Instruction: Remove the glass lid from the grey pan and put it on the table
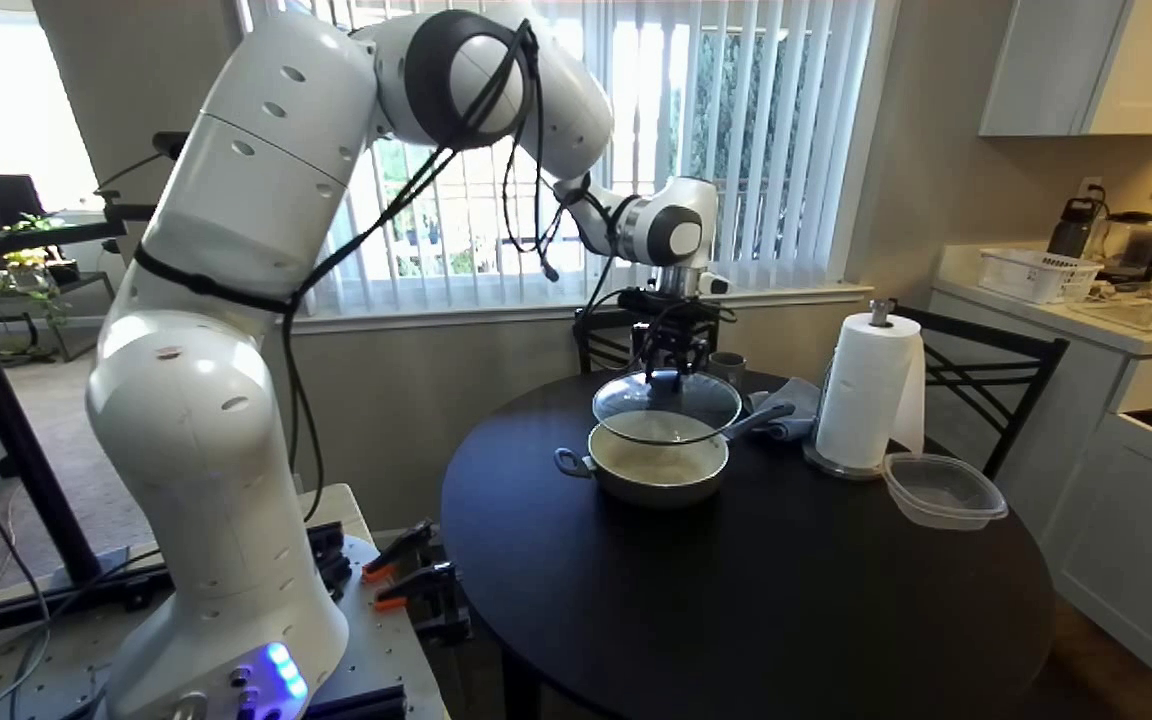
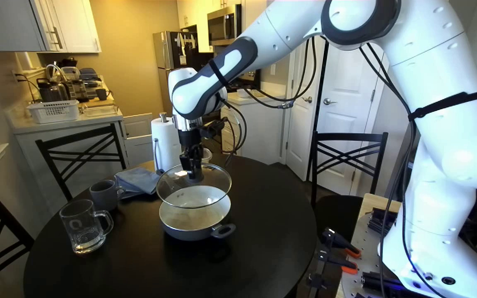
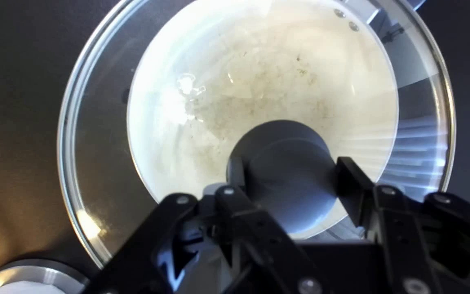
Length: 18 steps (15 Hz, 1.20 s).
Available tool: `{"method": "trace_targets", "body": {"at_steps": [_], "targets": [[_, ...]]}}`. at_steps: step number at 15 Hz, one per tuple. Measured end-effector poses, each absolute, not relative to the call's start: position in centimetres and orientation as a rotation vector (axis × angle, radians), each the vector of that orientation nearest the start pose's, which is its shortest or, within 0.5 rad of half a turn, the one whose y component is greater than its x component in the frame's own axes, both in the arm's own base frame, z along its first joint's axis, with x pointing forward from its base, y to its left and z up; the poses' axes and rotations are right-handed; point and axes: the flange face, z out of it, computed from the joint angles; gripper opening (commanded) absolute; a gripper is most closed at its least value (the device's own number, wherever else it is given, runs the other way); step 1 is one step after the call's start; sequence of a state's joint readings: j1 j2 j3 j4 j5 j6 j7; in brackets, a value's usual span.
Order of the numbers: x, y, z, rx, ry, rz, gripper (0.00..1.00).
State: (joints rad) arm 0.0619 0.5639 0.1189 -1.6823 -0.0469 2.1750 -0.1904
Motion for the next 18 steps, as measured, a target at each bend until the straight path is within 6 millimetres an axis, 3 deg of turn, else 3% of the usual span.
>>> {"method": "trace_targets", "body": {"at_steps": [4, 8, 13, 18], "targets": [[64.0, 10.7, 29.3, -3.080, -0.542, 0.099, 0.33], [61.4, 8.3, 29.4, -3.109, -0.436, 0.113, 0.33], [56.2, 3.1, 29.4, -3.106, -0.196, 0.008, 0.33], [50.0, -3.4, 28.8, -3.034, 0.176, -0.105, 0.33]]}}
